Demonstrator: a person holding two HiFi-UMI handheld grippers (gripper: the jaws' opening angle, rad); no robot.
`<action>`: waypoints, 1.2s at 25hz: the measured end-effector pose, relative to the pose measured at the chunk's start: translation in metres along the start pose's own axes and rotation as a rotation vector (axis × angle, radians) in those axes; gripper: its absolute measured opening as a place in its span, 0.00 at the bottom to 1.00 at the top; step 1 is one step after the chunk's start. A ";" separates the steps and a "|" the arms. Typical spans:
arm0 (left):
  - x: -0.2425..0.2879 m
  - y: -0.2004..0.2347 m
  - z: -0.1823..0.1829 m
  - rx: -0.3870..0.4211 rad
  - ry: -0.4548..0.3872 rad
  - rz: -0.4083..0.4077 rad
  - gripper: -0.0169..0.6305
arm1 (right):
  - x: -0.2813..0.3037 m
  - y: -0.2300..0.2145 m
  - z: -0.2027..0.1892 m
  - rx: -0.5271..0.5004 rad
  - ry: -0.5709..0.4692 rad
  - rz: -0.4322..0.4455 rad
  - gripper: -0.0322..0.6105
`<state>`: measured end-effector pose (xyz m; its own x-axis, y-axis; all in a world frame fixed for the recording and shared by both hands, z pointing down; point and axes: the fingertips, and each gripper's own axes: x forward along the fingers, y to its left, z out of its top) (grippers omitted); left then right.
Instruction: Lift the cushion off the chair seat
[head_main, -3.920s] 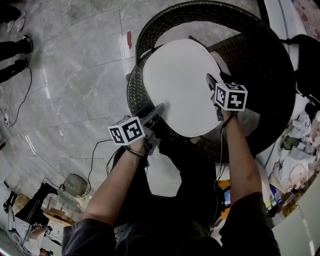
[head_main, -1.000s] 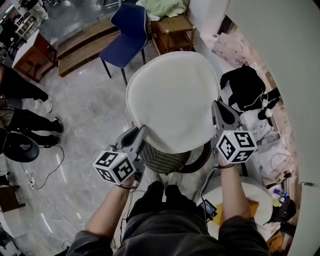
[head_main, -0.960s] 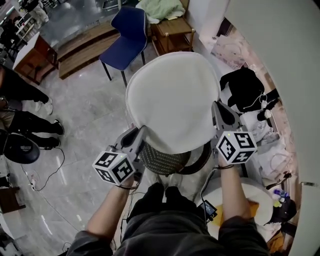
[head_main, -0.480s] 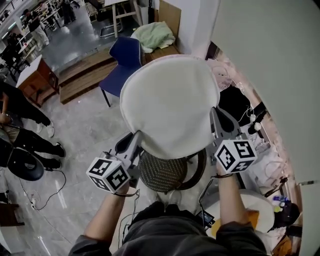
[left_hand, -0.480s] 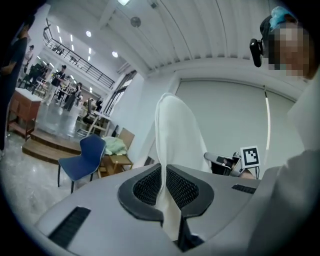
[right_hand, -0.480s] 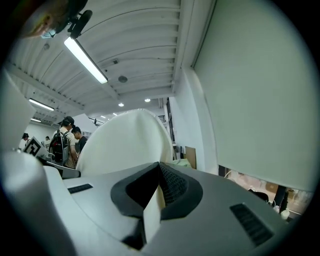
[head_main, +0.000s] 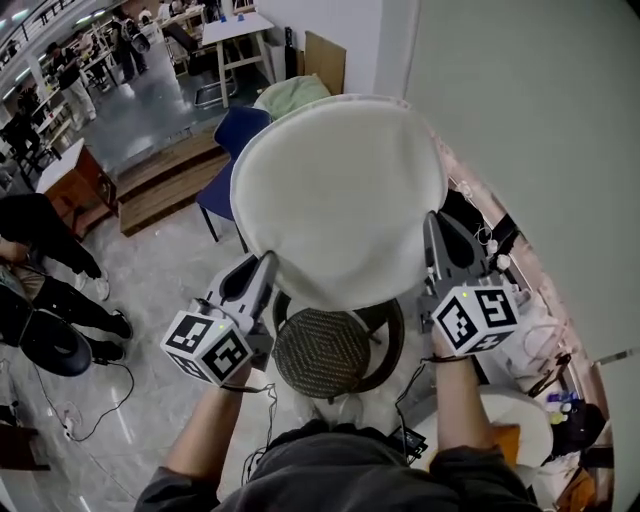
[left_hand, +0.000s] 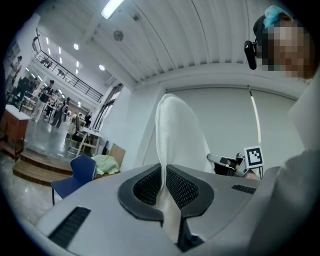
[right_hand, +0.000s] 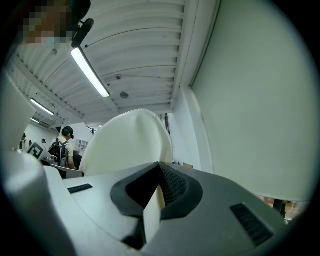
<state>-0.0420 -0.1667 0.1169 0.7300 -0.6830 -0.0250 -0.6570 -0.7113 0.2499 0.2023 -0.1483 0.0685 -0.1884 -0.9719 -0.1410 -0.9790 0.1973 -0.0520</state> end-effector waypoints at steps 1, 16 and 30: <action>0.000 -0.002 0.007 0.009 -0.007 -0.004 0.08 | -0.001 0.000 0.006 -0.001 -0.011 -0.002 0.07; 0.001 -0.048 0.037 0.077 -0.075 -0.032 0.08 | -0.043 -0.013 0.049 -0.010 -0.110 -0.022 0.07; 0.003 -0.050 0.040 0.083 -0.082 -0.036 0.08 | -0.042 -0.016 0.050 -0.010 -0.113 -0.019 0.07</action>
<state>-0.0141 -0.1402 0.0659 0.7377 -0.6657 -0.1122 -0.6465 -0.7445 0.1669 0.2295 -0.1038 0.0254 -0.1604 -0.9547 -0.2506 -0.9831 0.1771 -0.0456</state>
